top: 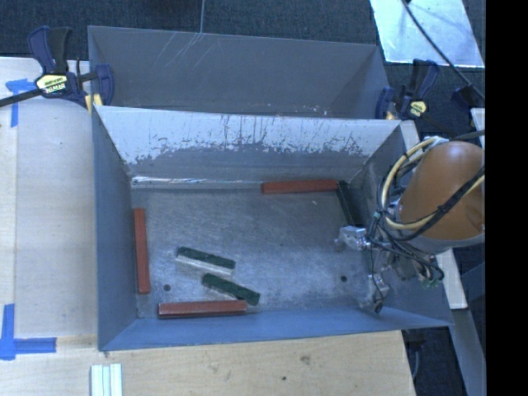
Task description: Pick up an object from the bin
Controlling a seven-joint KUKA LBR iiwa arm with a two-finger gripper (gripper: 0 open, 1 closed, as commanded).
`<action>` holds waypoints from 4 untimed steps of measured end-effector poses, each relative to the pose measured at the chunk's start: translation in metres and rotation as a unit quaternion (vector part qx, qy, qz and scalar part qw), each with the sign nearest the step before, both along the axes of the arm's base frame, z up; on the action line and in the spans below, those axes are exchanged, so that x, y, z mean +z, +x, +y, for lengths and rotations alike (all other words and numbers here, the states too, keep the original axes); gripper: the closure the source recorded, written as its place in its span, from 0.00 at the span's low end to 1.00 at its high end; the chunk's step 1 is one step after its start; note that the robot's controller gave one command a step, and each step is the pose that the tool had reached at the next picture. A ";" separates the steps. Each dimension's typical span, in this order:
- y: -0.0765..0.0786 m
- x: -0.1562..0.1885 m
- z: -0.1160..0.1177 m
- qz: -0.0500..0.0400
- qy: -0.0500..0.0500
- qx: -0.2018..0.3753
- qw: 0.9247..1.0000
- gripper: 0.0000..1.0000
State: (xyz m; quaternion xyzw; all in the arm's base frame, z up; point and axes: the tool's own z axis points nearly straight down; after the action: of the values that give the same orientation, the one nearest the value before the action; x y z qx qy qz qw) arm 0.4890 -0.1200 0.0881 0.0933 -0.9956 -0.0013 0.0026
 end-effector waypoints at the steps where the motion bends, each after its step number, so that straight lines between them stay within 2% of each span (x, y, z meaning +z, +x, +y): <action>1: 0.045 0.011 0.101 -0.006 0.001 0.103 0.995 0.00; 2: 0.069 -0.018 0.228 -0.005 0.002 0.078 0.997 0.00; 3: 0.044 -0.017 0.266 -0.006 0.000 0.328 0.945 0.00; 4: 0.044 -0.017 0.266 -0.006 0.000 0.327 0.945 1.00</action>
Offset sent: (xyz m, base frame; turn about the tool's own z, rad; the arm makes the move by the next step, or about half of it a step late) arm 0.0430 0.0969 0.0107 -0.1992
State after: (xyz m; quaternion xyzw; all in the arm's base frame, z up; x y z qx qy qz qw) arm 0.5325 0.1459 0.0711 0.4141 -0.9102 0.0001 -0.0027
